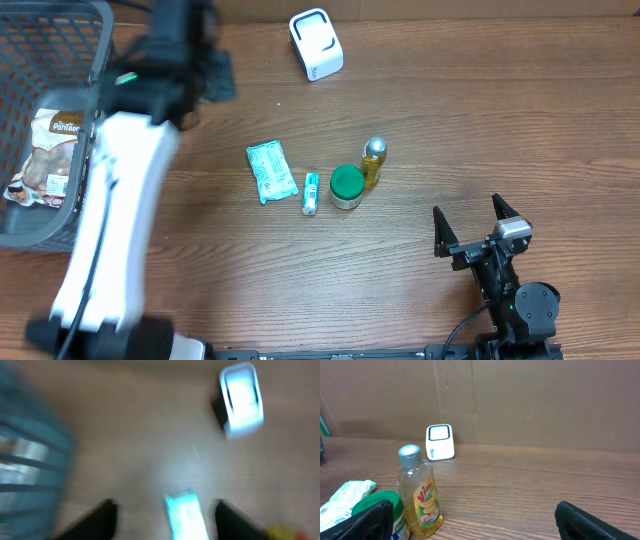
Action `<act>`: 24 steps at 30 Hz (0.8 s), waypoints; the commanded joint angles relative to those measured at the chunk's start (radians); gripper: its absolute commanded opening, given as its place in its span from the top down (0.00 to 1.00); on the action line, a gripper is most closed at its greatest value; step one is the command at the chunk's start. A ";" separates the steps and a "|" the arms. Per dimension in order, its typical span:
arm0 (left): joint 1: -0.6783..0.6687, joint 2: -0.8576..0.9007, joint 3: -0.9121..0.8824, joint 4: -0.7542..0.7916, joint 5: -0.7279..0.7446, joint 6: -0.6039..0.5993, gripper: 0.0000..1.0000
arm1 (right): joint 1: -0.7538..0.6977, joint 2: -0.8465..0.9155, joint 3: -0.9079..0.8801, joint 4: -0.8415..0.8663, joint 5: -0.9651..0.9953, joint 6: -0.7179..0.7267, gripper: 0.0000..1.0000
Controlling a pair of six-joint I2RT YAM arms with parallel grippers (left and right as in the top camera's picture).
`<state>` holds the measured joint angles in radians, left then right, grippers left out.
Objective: Scan the item barcode
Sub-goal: 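Release the green pack and move the left gripper back toward the basket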
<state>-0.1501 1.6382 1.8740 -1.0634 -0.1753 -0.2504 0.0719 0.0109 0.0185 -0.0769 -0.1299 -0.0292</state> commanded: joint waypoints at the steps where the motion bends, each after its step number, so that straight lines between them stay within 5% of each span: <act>1: 0.081 -0.107 0.034 0.050 -0.272 0.047 0.20 | -0.006 -0.008 -0.011 0.004 0.005 -0.005 0.00; 8: 0.274 -0.158 0.033 0.127 -0.348 0.154 0.00 | -0.006 -0.008 -0.011 0.004 0.005 -0.005 0.00; 24: 0.605 0.033 0.010 0.066 -0.208 0.154 0.00 | -0.006 -0.008 -0.011 0.004 0.005 -0.005 0.00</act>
<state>0.4232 1.6253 1.8919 -0.9840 -0.4137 -0.1158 0.0719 0.0109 0.0185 -0.0757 -0.1303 -0.0299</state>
